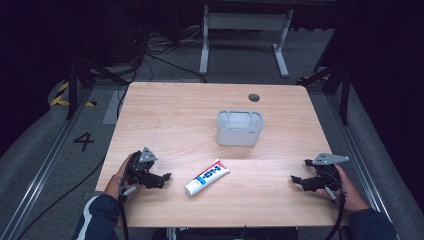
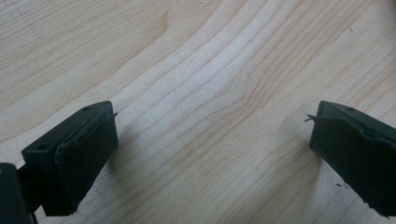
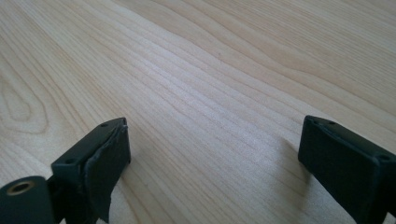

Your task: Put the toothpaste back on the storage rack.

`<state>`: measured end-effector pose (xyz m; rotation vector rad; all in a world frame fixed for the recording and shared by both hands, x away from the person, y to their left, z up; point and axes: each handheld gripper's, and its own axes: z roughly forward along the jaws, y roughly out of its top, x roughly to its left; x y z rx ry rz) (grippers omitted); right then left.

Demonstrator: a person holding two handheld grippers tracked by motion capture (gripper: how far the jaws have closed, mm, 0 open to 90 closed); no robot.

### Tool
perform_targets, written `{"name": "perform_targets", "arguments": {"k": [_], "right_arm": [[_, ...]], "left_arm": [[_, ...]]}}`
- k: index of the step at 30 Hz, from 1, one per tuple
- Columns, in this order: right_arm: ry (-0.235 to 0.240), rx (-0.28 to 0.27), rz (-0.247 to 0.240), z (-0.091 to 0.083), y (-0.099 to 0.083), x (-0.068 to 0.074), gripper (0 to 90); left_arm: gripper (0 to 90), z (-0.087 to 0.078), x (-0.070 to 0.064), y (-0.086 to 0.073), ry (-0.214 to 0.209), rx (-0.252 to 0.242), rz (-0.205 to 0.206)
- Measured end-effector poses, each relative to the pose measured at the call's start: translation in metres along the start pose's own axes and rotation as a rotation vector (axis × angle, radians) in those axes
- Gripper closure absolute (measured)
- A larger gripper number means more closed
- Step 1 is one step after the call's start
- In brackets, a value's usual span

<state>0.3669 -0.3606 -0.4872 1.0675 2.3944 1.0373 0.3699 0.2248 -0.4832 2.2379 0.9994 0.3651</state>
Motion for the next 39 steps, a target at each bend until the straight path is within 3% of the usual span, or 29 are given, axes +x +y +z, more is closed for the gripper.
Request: {"name": "perform_targets", "arguments": {"k": [6,14,19,23,25,26,32,39], "right_arm": [[-0.001,-0.001,0.002,0.000,0.000,0.000,9.8],[-0.003,-0.002,0.003,-0.001,-0.001,0.000,9.9],[-0.004,-0.002,0.006,-0.001,-0.001,0.000,10.0],[-0.003,-0.002,0.007,-0.001,-0.001,0.000,9.9],[-0.004,-0.002,0.006,-0.001,-0.001,0.000,9.9],[-0.003,-0.002,0.008,-0.001,-0.001,0.000,10.0],[-0.004,-0.002,0.007,-0.001,-0.001,0.000,9.9],[-0.004,-0.003,0.008,-0.001,-0.001,0.000,9.9]], "left_arm": [[1.7,-0.001,0.001,-0.001,-0.002,-0.005,0.026],[1.5,-0.001,0.002,-0.002,-0.006,-0.006,0.025],[2.1,-0.003,0.001,0.001,-0.014,0.023,0.027],[10.1,-0.006,-0.001,0.005,-0.005,0.049,0.016],[17.2,-0.008,-0.003,0.007,0.004,0.060,0.026],[15.8,-0.008,-0.007,0.010,0.034,0.076,0.027],[19.4,-0.011,-0.019,0.021,0.045,0.090,0.044],[19.6,-0.017,-0.031,0.033,-0.005,0.049,0.071]]}}
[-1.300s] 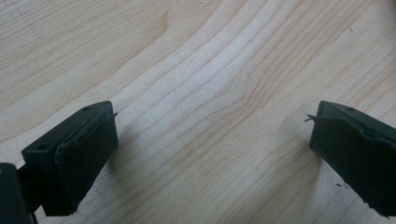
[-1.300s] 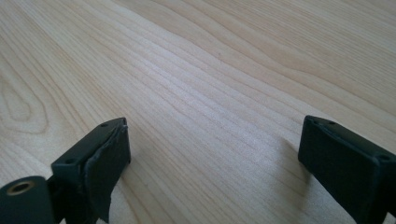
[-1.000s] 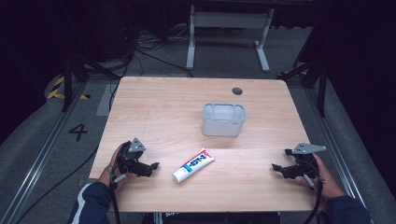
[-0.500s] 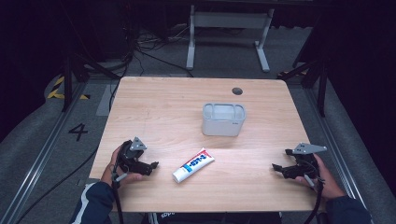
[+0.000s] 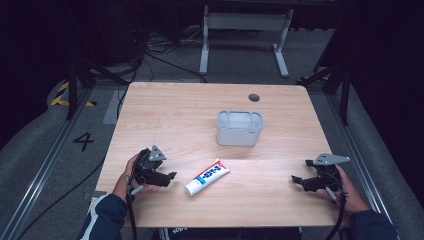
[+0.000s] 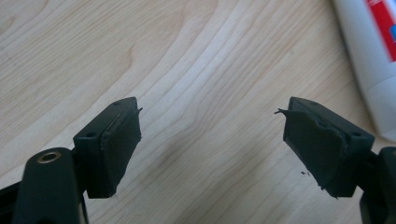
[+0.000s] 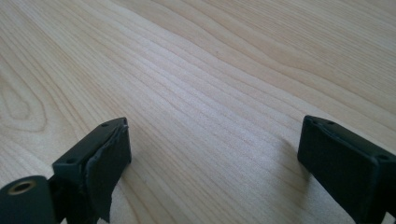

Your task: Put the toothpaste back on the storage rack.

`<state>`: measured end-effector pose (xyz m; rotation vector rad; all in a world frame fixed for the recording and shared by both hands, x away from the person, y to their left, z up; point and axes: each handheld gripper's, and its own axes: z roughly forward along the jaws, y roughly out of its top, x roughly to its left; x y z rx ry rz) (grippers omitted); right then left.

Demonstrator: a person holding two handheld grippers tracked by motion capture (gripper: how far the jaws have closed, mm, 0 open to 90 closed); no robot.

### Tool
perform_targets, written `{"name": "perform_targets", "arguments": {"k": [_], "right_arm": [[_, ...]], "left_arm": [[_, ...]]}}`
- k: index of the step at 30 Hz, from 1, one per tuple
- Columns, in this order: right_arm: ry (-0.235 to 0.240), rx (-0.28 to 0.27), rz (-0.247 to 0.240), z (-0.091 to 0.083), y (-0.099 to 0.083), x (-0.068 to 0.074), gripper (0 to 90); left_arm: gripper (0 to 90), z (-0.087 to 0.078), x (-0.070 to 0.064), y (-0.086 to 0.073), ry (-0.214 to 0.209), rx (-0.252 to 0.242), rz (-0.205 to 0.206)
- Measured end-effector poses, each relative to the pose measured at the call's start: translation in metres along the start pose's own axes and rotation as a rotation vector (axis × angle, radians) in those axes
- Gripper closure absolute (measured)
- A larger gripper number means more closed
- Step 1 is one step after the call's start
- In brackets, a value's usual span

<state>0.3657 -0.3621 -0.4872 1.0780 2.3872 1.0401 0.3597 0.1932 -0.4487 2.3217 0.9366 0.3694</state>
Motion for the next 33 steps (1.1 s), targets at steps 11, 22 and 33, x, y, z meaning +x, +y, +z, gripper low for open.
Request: {"name": "perform_targets", "arguments": {"k": [11,22,33], "right_arm": [[0.000,0.000,-0.001,0.000,0.000,0.000,9.9],[0.000,0.000,-0.001,0.000,0.000,0.000,9.9],[-0.001,0.001,-0.002,0.000,0.000,0.000,10.0]], "left_arm": [[18.5,-0.005,-0.016,0.022,-0.060,-0.027,0.035],[18.4,0.000,-0.033,0.039,-0.081,-0.034,0.056],[19.4,0.017,-0.051,0.058,-0.152,-0.005,0.096]]}}
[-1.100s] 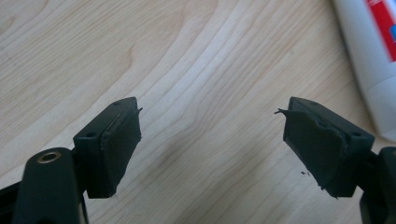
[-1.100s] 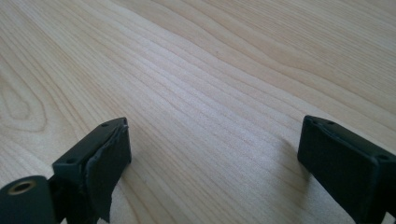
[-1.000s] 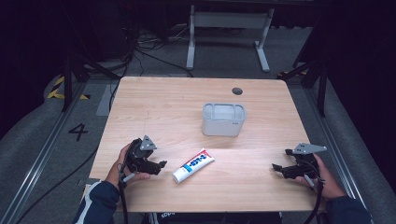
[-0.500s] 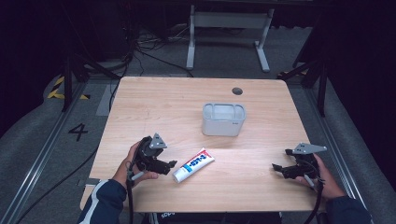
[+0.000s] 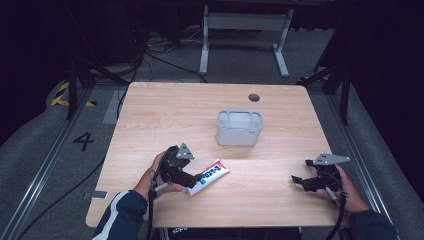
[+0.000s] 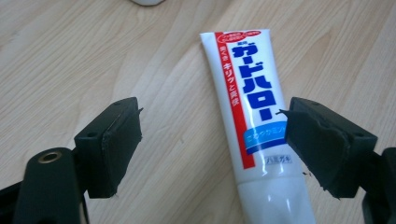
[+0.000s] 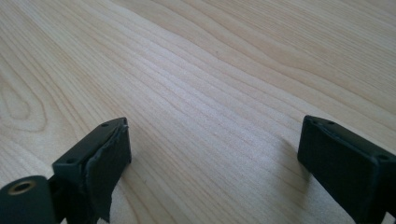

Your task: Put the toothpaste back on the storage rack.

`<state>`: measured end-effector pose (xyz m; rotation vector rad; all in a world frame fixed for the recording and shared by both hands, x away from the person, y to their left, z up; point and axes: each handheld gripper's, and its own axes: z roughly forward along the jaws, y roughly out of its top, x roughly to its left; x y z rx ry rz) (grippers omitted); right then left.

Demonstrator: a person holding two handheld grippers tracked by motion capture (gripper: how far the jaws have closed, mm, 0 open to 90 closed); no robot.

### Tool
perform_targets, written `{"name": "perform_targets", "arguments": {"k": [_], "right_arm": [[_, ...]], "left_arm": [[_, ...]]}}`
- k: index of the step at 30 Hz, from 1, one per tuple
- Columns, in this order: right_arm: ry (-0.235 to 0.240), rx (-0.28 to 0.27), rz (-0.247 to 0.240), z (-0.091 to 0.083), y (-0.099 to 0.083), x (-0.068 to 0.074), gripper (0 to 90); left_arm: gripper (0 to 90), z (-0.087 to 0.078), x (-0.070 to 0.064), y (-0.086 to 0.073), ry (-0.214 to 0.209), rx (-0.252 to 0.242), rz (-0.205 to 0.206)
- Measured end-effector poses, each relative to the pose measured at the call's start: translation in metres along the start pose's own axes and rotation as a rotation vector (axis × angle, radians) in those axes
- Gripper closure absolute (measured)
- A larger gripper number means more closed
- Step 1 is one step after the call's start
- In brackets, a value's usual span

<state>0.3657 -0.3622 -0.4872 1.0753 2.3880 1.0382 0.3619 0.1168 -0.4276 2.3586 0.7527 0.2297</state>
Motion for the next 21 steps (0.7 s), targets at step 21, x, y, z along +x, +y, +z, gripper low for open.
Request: {"name": "perform_targets", "arguments": {"k": [21], "right_arm": [[0.002,0.000,-0.001,0.000,0.000,0.000,10.0]], "left_arm": [[21.3,0.037,-0.010,0.023,-0.024,0.187,0.074]]}}
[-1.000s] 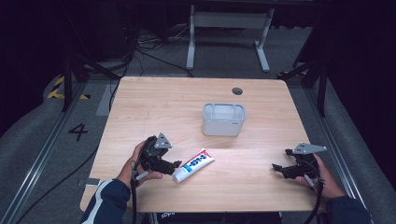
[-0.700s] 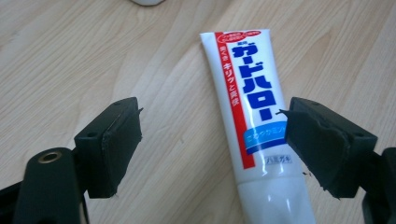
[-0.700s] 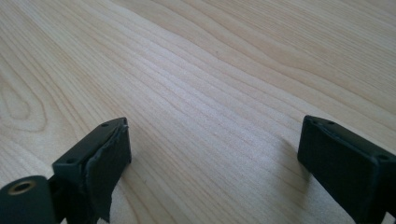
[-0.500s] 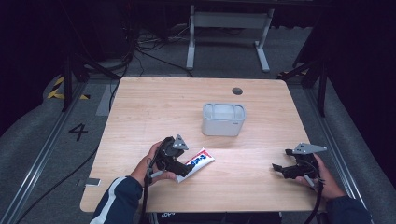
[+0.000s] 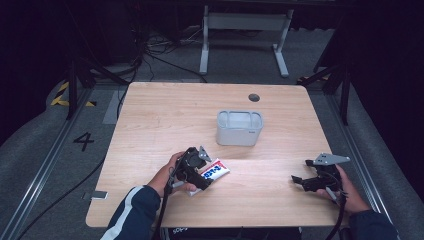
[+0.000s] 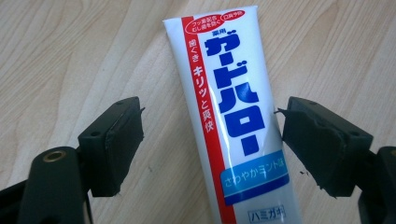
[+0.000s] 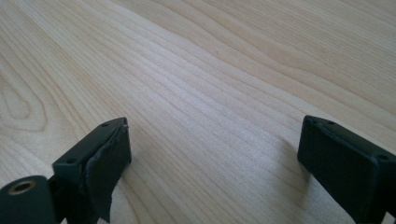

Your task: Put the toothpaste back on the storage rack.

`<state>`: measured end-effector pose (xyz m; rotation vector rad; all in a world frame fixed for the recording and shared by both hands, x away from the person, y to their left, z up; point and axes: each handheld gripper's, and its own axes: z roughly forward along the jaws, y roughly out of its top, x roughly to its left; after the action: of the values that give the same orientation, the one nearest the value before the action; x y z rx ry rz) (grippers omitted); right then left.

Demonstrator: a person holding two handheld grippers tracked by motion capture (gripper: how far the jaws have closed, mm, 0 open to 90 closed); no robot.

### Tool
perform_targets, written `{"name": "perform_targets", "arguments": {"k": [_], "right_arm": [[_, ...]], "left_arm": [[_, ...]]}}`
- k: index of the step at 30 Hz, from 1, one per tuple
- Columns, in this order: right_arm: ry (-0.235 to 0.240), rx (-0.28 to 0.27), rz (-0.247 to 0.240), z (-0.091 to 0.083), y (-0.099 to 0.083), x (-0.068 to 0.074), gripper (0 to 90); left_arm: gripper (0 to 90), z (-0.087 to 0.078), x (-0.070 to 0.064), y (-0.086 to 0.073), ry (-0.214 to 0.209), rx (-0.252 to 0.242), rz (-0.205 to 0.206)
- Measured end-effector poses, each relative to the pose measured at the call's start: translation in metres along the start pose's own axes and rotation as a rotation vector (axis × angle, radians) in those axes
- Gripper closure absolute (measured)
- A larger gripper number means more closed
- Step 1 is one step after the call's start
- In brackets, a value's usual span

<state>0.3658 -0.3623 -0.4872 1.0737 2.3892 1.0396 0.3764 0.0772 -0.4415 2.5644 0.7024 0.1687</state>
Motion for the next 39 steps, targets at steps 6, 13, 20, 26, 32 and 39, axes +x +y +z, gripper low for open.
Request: {"name": "perform_targets", "arguments": {"k": [6,13,20,26,32,39], "right_arm": [[0.000,0.001,0.001,0.000,0.000,0.000,10.0],[0.000,0.001,0.001,0.000,0.000,0.000,10.0],[0.000,0.000,0.000,0.000,0.000,0.000,10.0],[-0.001,0.000,0.000,0.000,0.000,0.000,10.0],[0.000,0.000,0.000,0.000,0.000,0.000,10.0],[0.000,0.000,0.000,0.000,0.000,0.000,10.0]], "left_arm": [[27.2,0.009,0.000,0.008,-0.022,0.049,-0.022],[27.1,0.018,0.002,0.013,-0.034,0.093,-0.016],[27.0,0.023,0.002,0.022,-0.034,0.126,-0.011],[27.0,0.027,0.000,0.029,-0.015,0.137,0.010],[32.7,0.028,-0.002,0.033,-0.012,0.130,0.010],[40.2,0.027,-0.005,0.034,-0.013,0.135,0.021]]}}
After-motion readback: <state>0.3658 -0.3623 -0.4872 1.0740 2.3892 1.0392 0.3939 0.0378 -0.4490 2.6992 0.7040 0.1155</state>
